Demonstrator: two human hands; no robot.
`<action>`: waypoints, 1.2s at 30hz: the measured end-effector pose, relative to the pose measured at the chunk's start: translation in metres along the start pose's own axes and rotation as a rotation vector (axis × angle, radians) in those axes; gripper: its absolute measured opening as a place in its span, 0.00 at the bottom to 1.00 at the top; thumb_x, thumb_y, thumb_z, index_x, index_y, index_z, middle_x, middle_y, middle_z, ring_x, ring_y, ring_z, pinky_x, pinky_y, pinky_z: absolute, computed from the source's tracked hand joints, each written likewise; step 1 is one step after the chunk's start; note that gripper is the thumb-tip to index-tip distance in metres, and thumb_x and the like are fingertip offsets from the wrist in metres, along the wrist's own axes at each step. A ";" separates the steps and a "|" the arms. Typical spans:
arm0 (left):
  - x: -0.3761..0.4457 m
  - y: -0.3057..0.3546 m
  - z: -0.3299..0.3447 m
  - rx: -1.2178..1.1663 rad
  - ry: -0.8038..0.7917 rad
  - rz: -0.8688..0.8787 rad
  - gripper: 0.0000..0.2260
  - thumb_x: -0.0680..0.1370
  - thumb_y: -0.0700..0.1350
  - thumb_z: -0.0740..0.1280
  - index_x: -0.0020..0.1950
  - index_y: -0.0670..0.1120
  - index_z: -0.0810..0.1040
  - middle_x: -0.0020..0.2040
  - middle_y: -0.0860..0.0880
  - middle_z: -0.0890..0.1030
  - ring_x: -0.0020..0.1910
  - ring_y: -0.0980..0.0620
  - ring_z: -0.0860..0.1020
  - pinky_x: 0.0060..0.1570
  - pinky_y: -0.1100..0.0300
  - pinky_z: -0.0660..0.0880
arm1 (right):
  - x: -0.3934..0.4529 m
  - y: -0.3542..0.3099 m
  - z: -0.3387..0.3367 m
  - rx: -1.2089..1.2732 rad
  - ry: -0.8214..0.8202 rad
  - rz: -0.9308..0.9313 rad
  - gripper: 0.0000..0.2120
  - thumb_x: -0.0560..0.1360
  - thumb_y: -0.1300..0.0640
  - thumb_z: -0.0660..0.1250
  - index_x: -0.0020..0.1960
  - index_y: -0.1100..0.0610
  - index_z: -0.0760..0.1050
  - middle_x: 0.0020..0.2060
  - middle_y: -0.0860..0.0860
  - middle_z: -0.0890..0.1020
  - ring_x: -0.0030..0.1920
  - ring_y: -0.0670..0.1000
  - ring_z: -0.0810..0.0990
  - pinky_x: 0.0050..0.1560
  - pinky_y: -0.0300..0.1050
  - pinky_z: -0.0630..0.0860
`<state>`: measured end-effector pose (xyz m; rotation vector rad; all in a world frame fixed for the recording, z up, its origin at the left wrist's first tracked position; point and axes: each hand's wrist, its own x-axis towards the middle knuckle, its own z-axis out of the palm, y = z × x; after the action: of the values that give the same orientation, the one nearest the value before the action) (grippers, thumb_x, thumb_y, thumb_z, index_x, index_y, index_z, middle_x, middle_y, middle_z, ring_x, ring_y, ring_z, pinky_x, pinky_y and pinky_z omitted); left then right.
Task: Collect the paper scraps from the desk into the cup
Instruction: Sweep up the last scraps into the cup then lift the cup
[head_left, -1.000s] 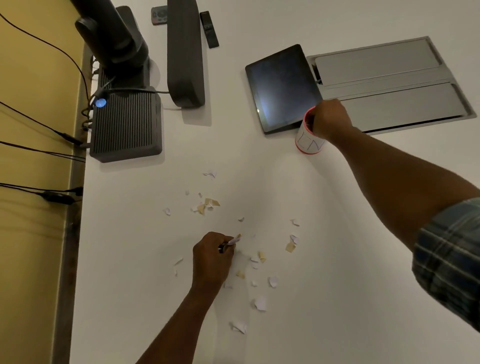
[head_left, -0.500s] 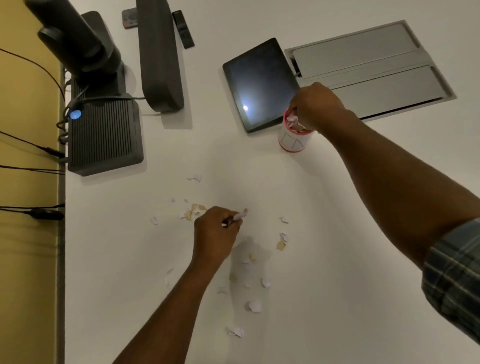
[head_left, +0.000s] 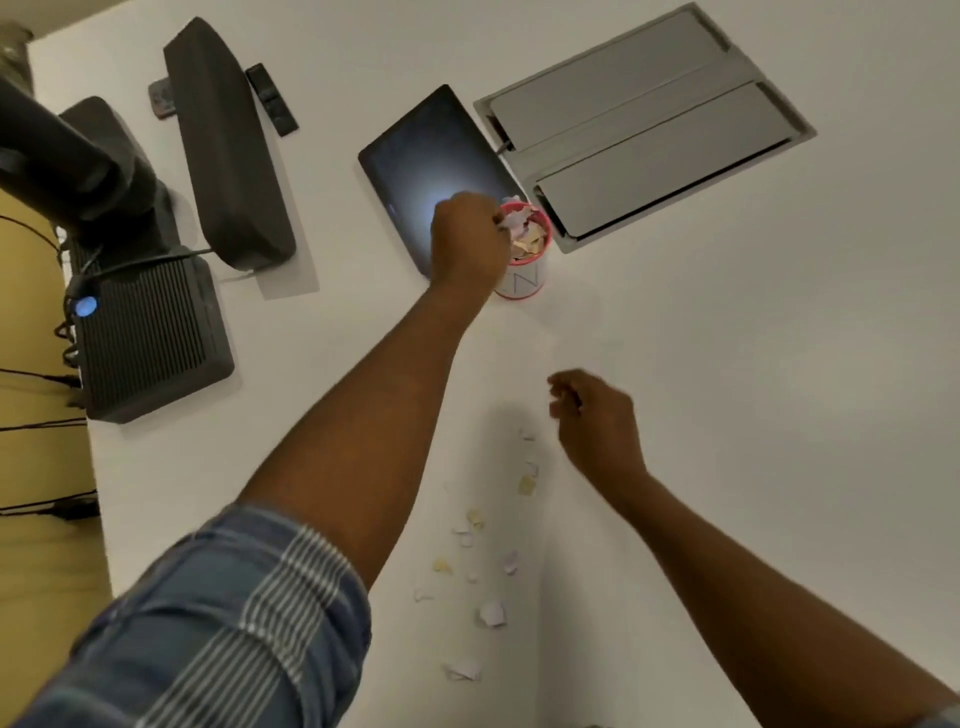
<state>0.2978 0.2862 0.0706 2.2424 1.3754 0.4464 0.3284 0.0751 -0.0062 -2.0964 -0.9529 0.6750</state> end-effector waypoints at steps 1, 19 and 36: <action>0.010 0.004 0.005 0.103 -0.033 0.052 0.06 0.75 0.41 0.68 0.46 0.39 0.80 0.45 0.42 0.81 0.45 0.48 0.80 0.39 0.65 0.69 | -0.012 0.007 0.004 -0.040 -0.039 -0.032 0.13 0.75 0.68 0.61 0.54 0.59 0.80 0.46 0.54 0.84 0.43 0.53 0.83 0.48 0.40 0.76; 0.052 0.021 0.029 0.548 -0.443 0.244 0.18 0.77 0.50 0.64 0.58 0.37 0.75 0.54 0.38 0.78 0.54 0.40 0.76 0.51 0.53 0.73 | -0.048 0.049 0.027 -0.434 -0.352 -0.338 0.25 0.78 0.52 0.63 0.72 0.58 0.62 0.69 0.53 0.68 0.67 0.54 0.68 0.57 0.46 0.75; -0.213 -0.156 -0.032 -0.040 -0.028 -0.267 0.11 0.74 0.39 0.68 0.56 0.42 0.81 0.53 0.43 0.83 0.49 0.47 0.82 0.54 0.58 0.77 | -0.077 0.014 0.062 -0.629 -0.586 -0.528 0.17 0.76 0.62 0.61 0.65 0.61 0.69 0.59 0.55 0.72 0.54 0.55 0.72 0.47 0.44 0.76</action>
<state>0.0713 0.1636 0.0056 1.9882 1.6069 0.3447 0.2460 0.0322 -0.0427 -2.0135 -2.1849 0.7840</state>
